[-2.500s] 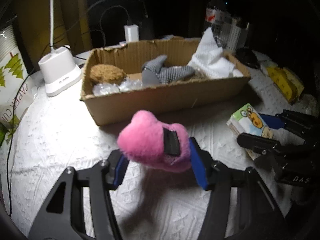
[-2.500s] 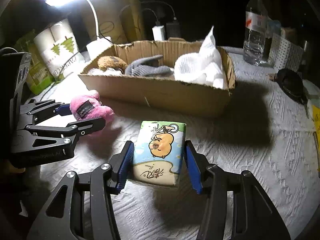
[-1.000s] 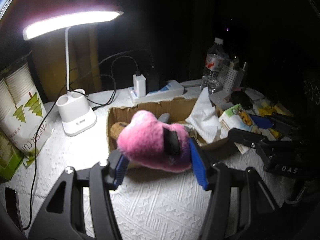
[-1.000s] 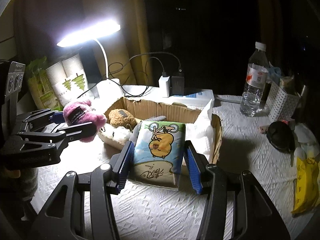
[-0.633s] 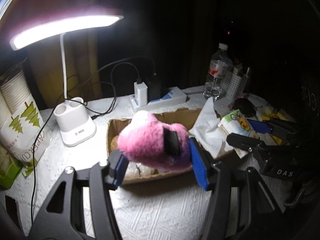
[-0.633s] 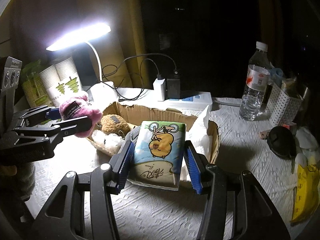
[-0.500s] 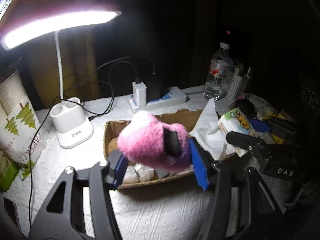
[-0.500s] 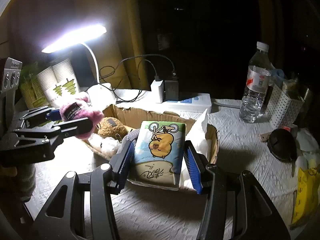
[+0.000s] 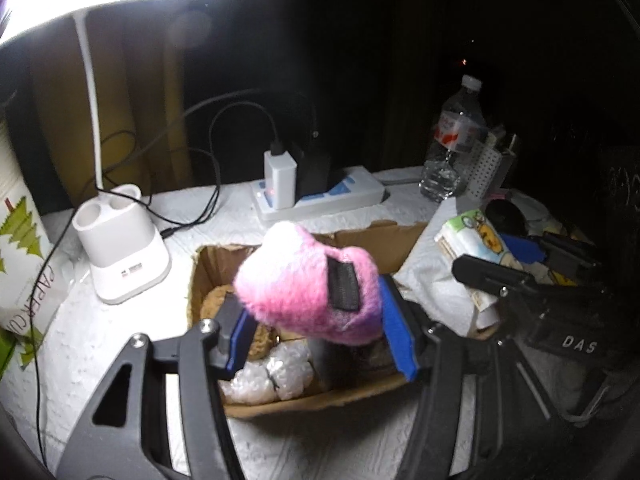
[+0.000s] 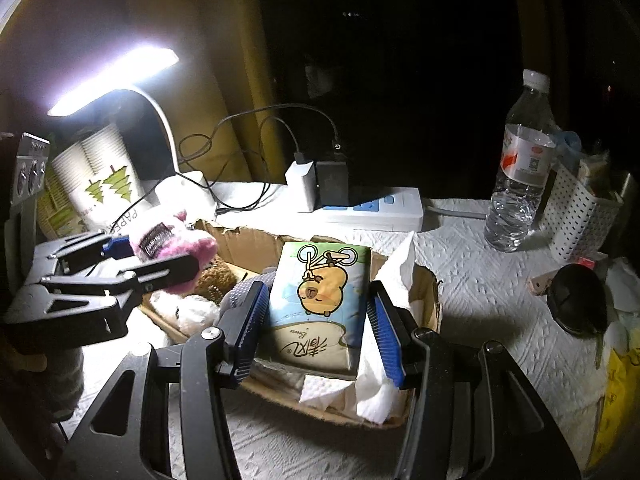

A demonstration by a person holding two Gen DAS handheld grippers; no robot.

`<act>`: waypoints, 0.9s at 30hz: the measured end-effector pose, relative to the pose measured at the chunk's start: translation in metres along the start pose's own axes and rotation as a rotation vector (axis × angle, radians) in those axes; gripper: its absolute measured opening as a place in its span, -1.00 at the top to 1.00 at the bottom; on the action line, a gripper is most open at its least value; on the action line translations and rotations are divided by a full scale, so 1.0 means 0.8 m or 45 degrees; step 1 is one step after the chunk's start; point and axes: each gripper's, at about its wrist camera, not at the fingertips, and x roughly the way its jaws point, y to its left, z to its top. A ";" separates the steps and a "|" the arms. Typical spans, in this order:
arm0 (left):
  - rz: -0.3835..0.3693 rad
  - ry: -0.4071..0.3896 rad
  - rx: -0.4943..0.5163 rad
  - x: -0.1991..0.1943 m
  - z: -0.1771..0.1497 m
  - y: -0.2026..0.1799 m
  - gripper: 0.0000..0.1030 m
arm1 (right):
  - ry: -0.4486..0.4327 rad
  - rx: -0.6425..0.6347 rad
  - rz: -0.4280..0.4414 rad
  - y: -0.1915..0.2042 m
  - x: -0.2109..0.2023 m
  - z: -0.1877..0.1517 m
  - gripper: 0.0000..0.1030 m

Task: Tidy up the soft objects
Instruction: 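Carry the pink plush with the left tool while the right tool carries the tissue pack into the box, then open the left tool over the box while the right tool releases the tissue pack inside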

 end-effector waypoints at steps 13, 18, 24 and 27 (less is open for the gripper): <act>0.039 0.017 -0.017 0.050 0.004 0.016 -0.13 | 0.031 0.034 -0.026 -0.009 0.036 -0.001 -0.04; 0.043 0.045 -0.018 0.065 0.002 0.017 -0.13 | 0.055 0.046 -0.030 -0.015 0.050 -0.003 -0.04; 0.043 0.090 -0.013 0.082 -0.003 0.018 -0.14 | 0.096 0.050 -0.038 -0.017 0.072 -0.010 -0.04; 0.061 0.092 -0.001 0.086 -0.003 0.016 -0.14 | 0.119 0.047 -0.052 -0.019 0.082 -0.014 -0.04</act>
